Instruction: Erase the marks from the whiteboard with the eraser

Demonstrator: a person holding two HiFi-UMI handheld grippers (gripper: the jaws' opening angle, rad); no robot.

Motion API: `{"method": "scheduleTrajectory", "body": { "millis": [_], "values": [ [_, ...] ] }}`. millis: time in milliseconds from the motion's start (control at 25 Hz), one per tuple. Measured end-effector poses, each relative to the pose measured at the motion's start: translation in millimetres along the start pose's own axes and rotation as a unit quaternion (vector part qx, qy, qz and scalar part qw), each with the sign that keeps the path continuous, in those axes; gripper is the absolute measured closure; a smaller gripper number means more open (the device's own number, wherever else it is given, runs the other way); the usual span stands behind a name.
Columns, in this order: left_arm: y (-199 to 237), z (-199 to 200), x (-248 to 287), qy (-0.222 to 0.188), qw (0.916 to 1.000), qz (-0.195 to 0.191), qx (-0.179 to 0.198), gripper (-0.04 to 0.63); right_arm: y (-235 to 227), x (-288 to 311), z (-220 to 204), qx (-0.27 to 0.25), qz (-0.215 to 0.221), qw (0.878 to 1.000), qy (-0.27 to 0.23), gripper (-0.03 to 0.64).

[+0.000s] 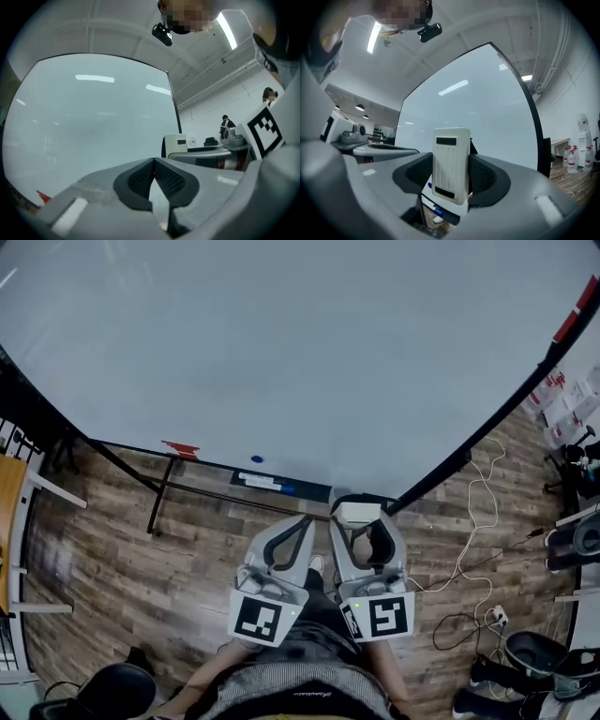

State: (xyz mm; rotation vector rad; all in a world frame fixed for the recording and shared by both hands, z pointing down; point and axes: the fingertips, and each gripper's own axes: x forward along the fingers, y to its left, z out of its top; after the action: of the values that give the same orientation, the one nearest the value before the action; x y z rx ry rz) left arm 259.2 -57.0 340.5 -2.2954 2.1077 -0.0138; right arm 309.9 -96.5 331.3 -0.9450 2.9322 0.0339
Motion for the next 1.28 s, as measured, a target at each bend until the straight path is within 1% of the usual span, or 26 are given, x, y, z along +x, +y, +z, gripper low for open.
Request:
{"method": "scheduleTrajectory", "body": {
  "millis": [200, 320, 360, 440, 560, 600, 720, 840, 920, 1040, 1280],
  "values": [
    [-0.3, 2.6, 71.0, -0.008, 0.9991, -0.039, 0.011, 0.592, -76.6, 28.2, 7.6, -0.011, -0.049, 0.999, 0.0, 0.374],
    [-6.6, 8.4, 105.0, -0.028, 0.9967, -0.064, 0.042, 0.592, -111.7, 35.7, 9.2, -0.021, -0.067, 0.998, 0.002, 0.374],
    [-8.7, 7.3, 115.1, -0.029, 0.9964, -0.068, 0.041, 0.592, -120.9, 38.7, 9.3, -0.021, -0.069, 0.997, 0.001, 0.374],
    [-13.2, 1.1, 132.7, -0.022, 0.9966, -0.075, 0.027, 0.592, -135.4, 44.4, 8.9, -0.019, -0.073, 0.997, -0.002, 0.374],
    [-20.8, -9.5, 149.4, -0.006, 0.9965, -0.084, 0.004, 0.592, -147.9, 48.1, 8.1, -0.02, -0.08, 0.997, -0.005, 0.374],
    [-22.7, -11.0, 153.1, -0.004, 0.9962, -0.087, 0.001, 0.592, -151.1, 48.7, 8.6, -0.021, -0.083, 0.996, -0.006, 0.374],
    [-27.5, -7.5, 160.3, -0.011, 0.9949, -0.099, 0.015, 0.592, -159.8, 47.4, 11.8, -0.024, -0.094, 0.995, -0.009, 0.374],
    [-31.8, -9.2, 163.3, -0.005, 0.9942, -0.108, -0.004, 0.592, -167.4, 42.5, 13.3, -0.023, -0.108, 0.994, -0.011, 0.374],
    [-32.7, -8.4, 165.9, -0.005, 0.9929, -0.119, -0.009, 0.592, -170.0, 41.4, 13.1, -0.02, -0.115, 0.993, -0.013, 0.374],
    [-26.2, -6.5, 166.1, -0.008, 0.9912, -0.132, -0.006, 0.592, -167.9, 44.6, 12.8, -0.017, -0.126, 0.992, -0.016, 0.374],
    [-4.9, -13.6, 161.4, 0.006, 0.9896, -0.143, -0.02, 0.592, -162.8, 49.9, 11.7, -0.012, -0.161, 0.987, -0.015, 0.376]
  ]
}}
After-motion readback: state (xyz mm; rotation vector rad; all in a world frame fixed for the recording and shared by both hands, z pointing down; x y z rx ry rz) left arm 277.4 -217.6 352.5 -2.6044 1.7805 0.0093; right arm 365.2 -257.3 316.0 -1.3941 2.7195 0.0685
